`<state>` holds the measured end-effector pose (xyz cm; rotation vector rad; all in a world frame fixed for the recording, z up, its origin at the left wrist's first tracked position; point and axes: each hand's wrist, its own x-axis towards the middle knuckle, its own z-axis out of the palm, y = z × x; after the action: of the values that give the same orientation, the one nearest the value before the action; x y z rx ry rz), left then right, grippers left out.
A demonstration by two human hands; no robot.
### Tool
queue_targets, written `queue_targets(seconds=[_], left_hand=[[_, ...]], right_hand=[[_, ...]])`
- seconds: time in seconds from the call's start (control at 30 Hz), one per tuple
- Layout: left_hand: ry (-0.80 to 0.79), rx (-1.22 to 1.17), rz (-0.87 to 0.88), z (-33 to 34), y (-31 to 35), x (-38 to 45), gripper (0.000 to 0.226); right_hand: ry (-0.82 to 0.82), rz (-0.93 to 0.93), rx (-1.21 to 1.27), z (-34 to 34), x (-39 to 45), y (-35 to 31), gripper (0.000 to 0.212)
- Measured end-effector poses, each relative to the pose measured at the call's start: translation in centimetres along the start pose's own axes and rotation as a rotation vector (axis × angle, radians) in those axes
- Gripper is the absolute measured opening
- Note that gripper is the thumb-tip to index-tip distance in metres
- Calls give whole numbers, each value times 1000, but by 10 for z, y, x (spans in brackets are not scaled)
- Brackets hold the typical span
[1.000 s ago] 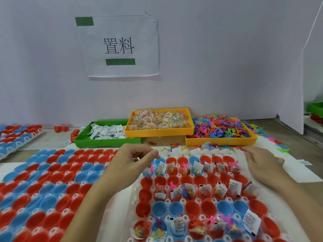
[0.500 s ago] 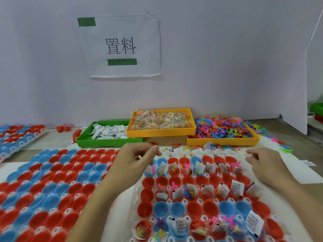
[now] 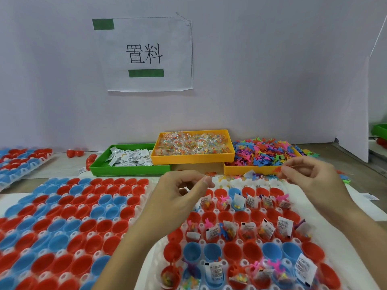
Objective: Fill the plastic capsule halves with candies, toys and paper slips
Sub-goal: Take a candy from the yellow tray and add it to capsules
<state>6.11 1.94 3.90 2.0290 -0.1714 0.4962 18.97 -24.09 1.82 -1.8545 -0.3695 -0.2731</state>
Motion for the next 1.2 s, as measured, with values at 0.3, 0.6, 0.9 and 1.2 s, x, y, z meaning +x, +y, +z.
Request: queue_targets(seconds=[0.3,0.6,0.9,1.2], left_hand=[[-51,-102,-12,25,10,-5,18],[-30,-199,55,36,14,-2,6],[-19,-344,-11,32,17,5,8],[89,-193,-177,-29,-14,-6,5]], right_hand=[[-449,-80,209,23,-37,-46,7],[-476,-72,234,25,-46,-54,5],[-397,-118,289,31,-51,-58,19],[-233,-89,210,12,-31,-45,17]])
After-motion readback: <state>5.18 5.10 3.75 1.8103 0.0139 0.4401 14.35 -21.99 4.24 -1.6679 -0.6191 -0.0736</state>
